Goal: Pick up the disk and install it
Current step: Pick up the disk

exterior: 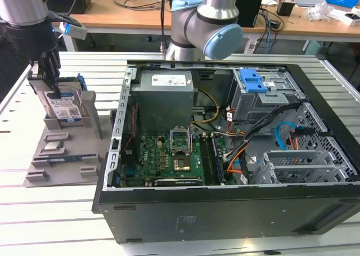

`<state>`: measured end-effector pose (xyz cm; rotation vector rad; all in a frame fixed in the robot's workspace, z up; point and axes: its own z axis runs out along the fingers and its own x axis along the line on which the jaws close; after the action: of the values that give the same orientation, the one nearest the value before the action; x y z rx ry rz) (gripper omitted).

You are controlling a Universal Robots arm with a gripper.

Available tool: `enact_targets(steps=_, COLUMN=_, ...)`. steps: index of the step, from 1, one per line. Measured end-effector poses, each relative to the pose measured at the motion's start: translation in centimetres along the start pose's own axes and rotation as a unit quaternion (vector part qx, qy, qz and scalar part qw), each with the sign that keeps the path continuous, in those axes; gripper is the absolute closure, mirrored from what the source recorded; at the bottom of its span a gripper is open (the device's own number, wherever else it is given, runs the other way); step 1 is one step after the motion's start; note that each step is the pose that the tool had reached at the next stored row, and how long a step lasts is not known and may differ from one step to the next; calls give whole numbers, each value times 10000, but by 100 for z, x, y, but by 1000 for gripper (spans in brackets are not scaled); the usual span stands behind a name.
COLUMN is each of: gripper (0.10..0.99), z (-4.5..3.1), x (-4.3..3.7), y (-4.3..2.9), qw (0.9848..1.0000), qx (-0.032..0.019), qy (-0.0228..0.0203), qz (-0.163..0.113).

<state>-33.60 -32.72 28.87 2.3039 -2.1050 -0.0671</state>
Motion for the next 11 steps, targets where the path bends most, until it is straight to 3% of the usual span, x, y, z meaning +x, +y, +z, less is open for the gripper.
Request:
enact_targets(steps=1, gripper=718, z=0, x=0, y=0, qw=10000, qx=0, qy=1, qz=0)
enact_targets(steps=11, gripper=718, z=0, x=0, y=-2, qw=10000, qx=1, qy=1, qz=0)
